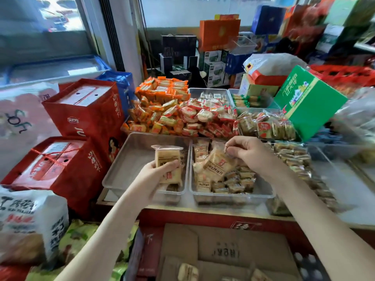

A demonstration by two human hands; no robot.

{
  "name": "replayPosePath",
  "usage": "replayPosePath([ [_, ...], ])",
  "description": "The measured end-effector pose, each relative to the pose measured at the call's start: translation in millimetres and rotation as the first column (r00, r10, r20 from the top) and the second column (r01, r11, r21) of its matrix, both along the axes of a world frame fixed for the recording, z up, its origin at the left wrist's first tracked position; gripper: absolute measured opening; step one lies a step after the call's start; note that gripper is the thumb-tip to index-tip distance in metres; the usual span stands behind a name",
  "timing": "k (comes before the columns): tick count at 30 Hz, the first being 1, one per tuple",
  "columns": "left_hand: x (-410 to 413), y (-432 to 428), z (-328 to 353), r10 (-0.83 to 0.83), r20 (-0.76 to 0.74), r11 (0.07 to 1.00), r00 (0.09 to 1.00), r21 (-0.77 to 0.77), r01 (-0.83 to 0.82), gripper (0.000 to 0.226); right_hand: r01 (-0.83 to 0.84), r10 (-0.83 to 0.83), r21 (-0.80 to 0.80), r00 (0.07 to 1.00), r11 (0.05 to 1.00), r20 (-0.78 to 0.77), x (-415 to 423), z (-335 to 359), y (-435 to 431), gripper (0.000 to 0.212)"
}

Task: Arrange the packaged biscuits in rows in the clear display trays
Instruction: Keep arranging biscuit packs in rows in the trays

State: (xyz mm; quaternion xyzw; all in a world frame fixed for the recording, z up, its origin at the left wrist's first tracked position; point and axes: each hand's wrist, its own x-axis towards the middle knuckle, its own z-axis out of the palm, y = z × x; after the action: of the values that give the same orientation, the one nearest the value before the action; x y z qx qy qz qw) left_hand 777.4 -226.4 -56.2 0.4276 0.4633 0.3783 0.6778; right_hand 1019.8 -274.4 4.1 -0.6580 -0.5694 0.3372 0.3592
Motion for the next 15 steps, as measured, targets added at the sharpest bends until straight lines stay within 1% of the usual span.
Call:
replayPosePath([
  [2, -7, -5, -4, 0.048, -0.156, 0.998, 0.987, 0.055, -0.040, 0.027, -0.090, 0.090, -0.031, 0.996, 0.995, -0.001, 1, 8, -9, 0.028],
  [3, -8, -8, -5, 0.050, -0.208, 0.996, 0.977, 0.081, -0.034, 0.026, -0.147, 0.147, -0.054, 0.989, 0.988, 0.008, -2, 12, -13, 0.026],
  [5, -6, -17, -6, 0.027, -0.271, 0.994, 0.962, 0.110, 0.003, 0.028, -0.250, 0.254, -0.104, 0.966, 0.963, 0.036, -11, 18, -18, 0.022],
  [7, -1, -27, -3, -0.022, -0.268, 0.993, 0.963, 0.105, 0.052, 0.034, -0.310, 0.319, -0.154, 0.947, 0.938, 0.038, -23, 20, -21, 0.020],
  [8, 2, -32, 0, -0.060, -0.246, 0.992, 0.967, 0.094, 0.086, 0.039, -0.310, 0.319, -0.163, 0.947, 0.937, 0.031, -29, 18, -21, 0.020],
  [11, 7, -48, 6, -0.209, -0.147, 0.973, 0.967, 0.066, 0.220, 0.064, -0.261, 0.275, -0.163, 0.959, 0.951, 0.067, -40, 9, -19, 0.020],
  [13, 9, -56, 6, -0.279, -0.162, 0.952, 0.946, 0.078, 0.294, 0.078, -0.227, 0.240, -0.155, 0.968, 0.961, 0.070, -46, 4, -20, 0.020],
  [14, 10, -58, 5, -0.281, -0.187, 0.951, 0.941, 0.082, 0.300, 0.083, -0.210, 0.220, -0.139, 0.974, 0.968, 0.060, -50, 2, -20, 0.019],
  [15, 10, -60, 3, -0.262, -0.199, 0.956, 0.944, 0.082, 0.283, 0.084, -0.191, 0.196, -0.109, 0.980, 0.976, 0.040, -53, 0, -20, 0.016],
])
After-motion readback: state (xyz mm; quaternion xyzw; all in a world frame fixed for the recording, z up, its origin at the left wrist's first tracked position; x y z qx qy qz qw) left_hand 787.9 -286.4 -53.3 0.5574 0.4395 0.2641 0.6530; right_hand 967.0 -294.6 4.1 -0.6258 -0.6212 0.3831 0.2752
